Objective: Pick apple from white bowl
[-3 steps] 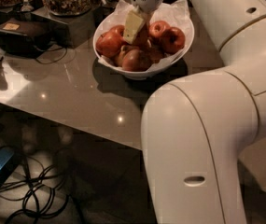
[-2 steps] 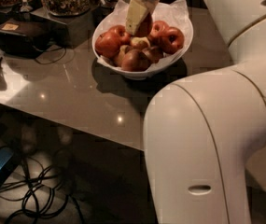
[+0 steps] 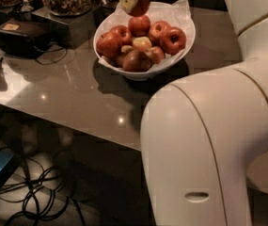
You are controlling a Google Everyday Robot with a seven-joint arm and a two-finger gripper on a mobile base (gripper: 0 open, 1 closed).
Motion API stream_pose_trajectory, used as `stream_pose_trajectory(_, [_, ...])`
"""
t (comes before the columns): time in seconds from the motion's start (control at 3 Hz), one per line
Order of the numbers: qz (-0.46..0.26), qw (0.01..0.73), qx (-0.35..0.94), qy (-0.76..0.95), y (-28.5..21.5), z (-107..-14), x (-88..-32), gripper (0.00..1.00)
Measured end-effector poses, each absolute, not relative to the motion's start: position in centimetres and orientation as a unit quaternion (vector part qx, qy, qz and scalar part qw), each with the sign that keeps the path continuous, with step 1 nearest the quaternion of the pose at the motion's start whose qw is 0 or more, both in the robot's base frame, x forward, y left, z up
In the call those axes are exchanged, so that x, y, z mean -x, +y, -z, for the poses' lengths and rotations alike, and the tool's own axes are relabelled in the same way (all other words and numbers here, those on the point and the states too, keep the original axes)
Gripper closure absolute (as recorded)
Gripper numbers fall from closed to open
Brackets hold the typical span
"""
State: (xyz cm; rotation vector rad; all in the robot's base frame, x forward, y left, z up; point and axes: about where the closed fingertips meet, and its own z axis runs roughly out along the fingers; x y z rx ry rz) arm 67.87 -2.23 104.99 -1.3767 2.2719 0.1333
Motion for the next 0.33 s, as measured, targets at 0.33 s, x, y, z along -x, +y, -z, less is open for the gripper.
stream_pose_trajectory(0.33, [-0.048, 0.255, 0.499, 0.827, -1.66, -105.03, -68.94, 1.0])
